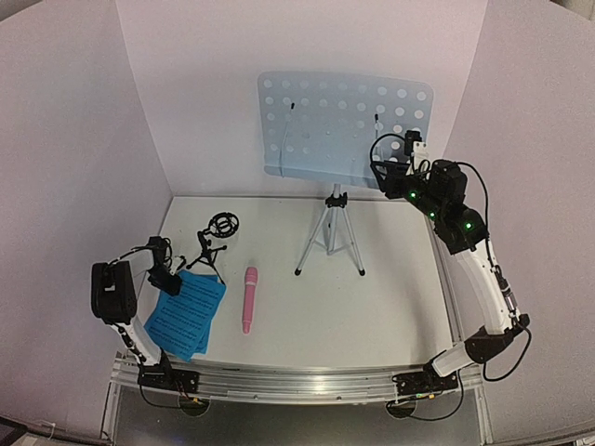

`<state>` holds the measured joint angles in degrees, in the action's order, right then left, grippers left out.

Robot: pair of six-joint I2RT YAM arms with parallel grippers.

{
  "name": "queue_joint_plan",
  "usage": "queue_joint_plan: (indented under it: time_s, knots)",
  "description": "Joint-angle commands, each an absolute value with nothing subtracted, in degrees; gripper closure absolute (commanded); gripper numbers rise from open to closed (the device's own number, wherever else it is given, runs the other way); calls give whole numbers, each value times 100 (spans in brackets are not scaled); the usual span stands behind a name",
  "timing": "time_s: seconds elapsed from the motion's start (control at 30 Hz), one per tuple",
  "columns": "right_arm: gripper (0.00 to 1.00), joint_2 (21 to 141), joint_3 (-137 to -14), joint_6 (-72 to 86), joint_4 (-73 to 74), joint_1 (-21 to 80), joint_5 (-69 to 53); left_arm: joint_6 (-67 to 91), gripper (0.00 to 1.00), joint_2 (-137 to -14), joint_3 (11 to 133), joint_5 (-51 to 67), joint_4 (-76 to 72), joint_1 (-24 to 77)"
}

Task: Pack up the instrument practice props

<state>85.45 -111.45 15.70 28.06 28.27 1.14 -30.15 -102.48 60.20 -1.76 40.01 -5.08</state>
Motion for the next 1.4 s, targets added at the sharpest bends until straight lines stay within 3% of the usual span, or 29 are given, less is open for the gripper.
queue_joint_plan:
  time_s: [0.0,0.27,0.43,0.53,0.73,0.93,1.17,1.37]
  knots:
    - [61,8449,-11083,1582,2815,2877,0,-2971,54,-10454,6024,-144,3861,-516]
    - [61,8503,-11122,1582,2816,2876,-8,-2878,74,-10293,5980,-81,3887,-515]
    - [61,8491,-11098,1565,2804,2880,0,-2906,77,-10323,6001,-117,3845,-513]
    - [61,8480,-11092,1548,2813,2879,0,-2989,73,-10161,6131,210,4037,-516]
    - [61,8476,-11108,1521,2815,2875,0,-3208,53,-9491,6397,1111,3898,-517]
    - [61,8504,-11136,1540,2816,2877,0,-2886,37,-10334,7422,871,3854,-555]
    - [61,8490,-11162,1571,2813,2877,0,-3409,34,-11244,7937,898,3714,-547]
    - [61,8464,-11154,1565,2817,2879,0,-3692,45,-11499,8009,811,3889,-547]
